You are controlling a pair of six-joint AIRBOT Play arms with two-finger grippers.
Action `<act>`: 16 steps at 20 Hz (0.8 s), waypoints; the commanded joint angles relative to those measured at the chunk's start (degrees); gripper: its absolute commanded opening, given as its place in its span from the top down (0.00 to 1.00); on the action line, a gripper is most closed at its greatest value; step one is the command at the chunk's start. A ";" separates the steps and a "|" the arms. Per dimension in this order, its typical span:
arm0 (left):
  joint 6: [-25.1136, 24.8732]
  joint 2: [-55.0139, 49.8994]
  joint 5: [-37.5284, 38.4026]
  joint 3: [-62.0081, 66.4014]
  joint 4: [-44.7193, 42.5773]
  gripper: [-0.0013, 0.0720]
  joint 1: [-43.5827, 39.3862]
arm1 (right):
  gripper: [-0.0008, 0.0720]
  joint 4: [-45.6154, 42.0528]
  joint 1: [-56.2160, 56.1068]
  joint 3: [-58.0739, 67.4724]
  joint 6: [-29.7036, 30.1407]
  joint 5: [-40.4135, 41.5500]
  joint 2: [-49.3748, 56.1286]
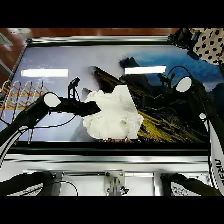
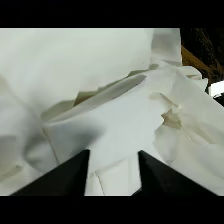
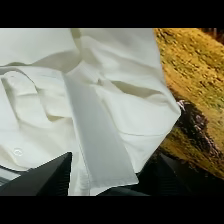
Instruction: Fold the shirts.
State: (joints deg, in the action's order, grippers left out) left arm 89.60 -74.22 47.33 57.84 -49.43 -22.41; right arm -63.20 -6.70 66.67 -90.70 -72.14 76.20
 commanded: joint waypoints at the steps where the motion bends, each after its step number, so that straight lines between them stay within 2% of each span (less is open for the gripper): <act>1: -0.39 1.77 4.81 0.07 0.20 0.20 3.48 | 0.11 1.57 0.07 0.04 1.68 -1.46 0.90; 2: -0.50 2.99 5.38 0.07 0.20 0.14 3.74 | 0.11 1.68 0.04 0.04 1.81 -1.44 0.90; 6: -1.46 4.83 5.73 0.02 0.17 0.14 2.89 | 0.11 1.70 0.04 0.04 1.84 -1.44 0.90; 11: -0.31 -0.09 -1.20 0.02 0.17 0.16 -1.55 | 0.11 1.88 0.04 0.04 1.81 -1.88 0.90; 16: 0.63 -3.04 -2.75 0.26 0.20 0.16 -1.14 | 0.11 1.77 0.04 0.04 2.03 -3.78 0.90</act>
State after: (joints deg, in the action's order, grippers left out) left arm 89.71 -76.16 46.00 57.87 -49.21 -23.59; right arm -61.41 -6.66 66.67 -88.86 -74.78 77.06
